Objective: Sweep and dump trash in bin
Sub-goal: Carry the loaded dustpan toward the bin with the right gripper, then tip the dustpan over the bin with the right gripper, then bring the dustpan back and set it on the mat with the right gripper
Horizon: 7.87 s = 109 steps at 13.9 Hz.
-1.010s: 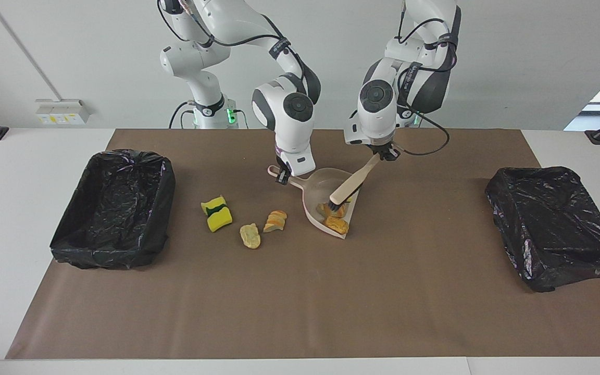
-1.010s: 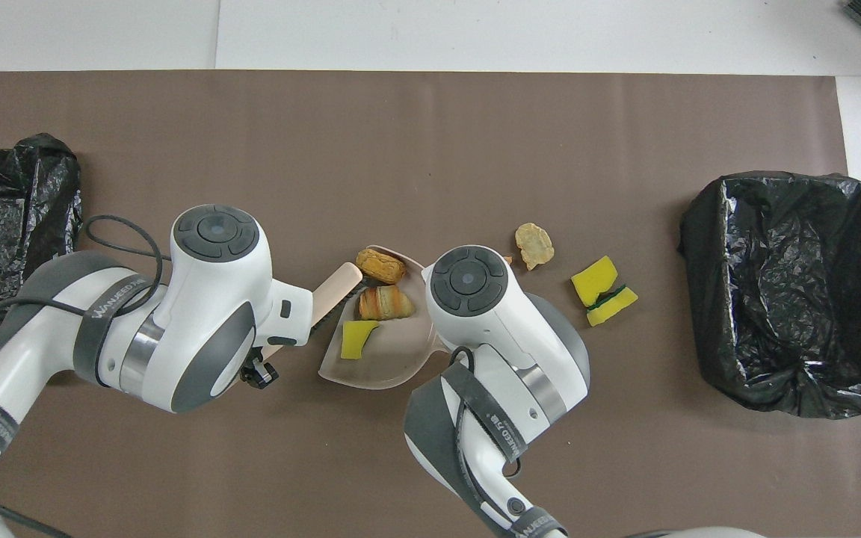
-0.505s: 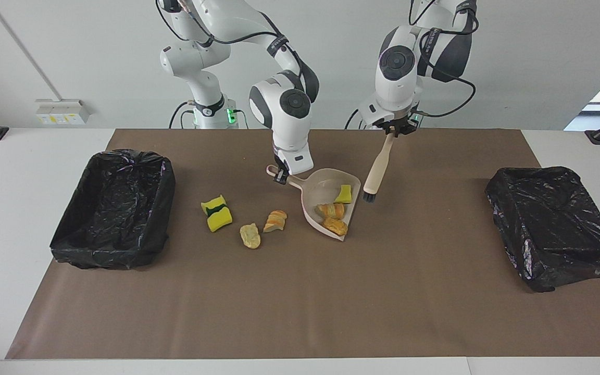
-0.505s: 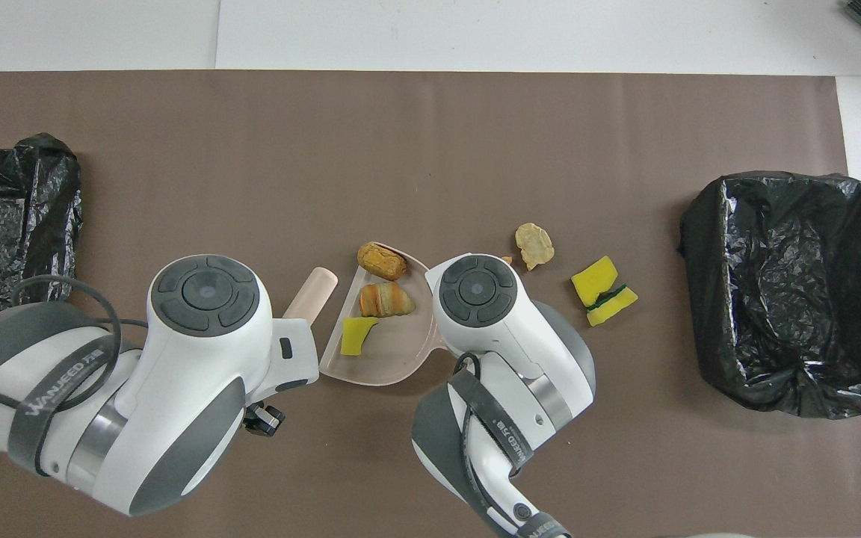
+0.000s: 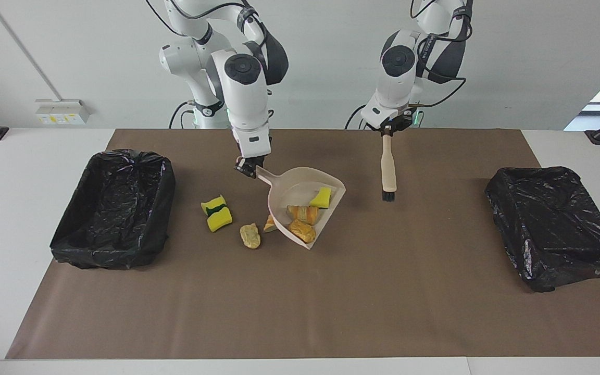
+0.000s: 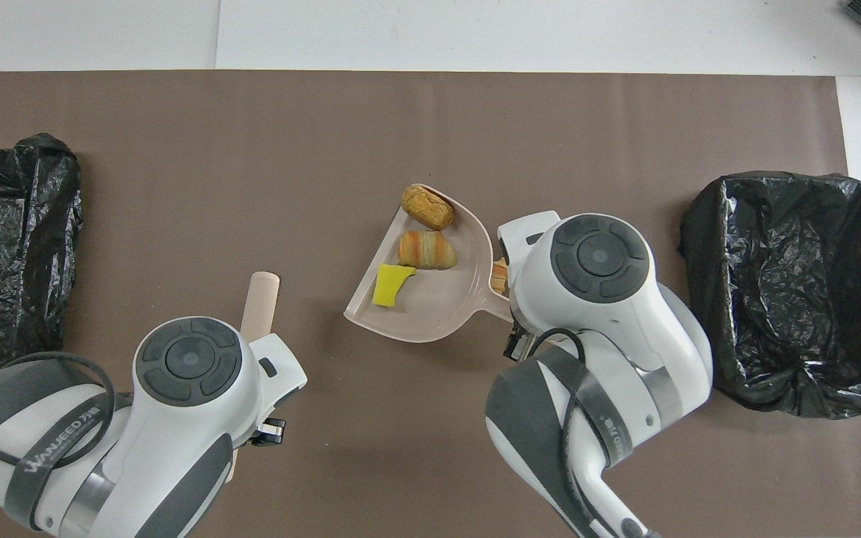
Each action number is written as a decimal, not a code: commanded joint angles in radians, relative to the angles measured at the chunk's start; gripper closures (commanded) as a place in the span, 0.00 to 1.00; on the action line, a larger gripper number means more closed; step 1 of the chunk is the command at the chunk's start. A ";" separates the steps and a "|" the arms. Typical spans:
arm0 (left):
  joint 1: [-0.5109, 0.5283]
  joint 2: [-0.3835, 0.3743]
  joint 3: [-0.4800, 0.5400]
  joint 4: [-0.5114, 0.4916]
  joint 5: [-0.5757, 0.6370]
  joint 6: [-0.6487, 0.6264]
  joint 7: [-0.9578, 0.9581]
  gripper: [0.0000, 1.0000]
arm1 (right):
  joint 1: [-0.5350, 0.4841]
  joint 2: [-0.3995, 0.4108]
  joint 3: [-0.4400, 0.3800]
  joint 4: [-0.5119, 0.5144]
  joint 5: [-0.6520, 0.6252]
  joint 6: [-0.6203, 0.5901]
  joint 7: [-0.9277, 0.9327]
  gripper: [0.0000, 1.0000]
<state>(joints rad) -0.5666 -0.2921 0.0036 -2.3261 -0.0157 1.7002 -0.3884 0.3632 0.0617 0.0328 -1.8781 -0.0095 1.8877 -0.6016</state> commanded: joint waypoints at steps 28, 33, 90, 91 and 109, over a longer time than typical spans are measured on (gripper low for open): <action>-0.569 0.074 0.009 -0.176 -0.365 0.357 -0.392 0.92 | -0.808 0.066 -0.025 0.232 -0.554 -0.029 -1.093 1.00; -0.561 0.100 0.016 -0.139 -0.363 0.337 -0.392 0.51 | -0.767 0.012 -0.025 0.120 -0.725 0.083 -1.113 1.00; 0.228 0.102 0.024 0.496 0.060 -0.050 0.327 0.00 | 0.217 0.480 0.019 0.450 0.112 0.125 1.353 1.00; 0.228 0.100 0.024 0.496 0.062 -0.050 0.325 0.00 | 0.218 0.478 0.019 0.427 0.111 0.142 1.352 1.00; 0.243 0.090 0.024 0.496 0.062 -0.070 0.325 0.00 | 0.151 0.406 0.010 0.361 0.111 0.140 1.203 0.00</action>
<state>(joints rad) -0.3443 -0.2065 0.0386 -1.8519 0.0530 1.6549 -0.0806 0.5752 0.5267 0.0367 -1.4931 0.0771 2.0508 0.6432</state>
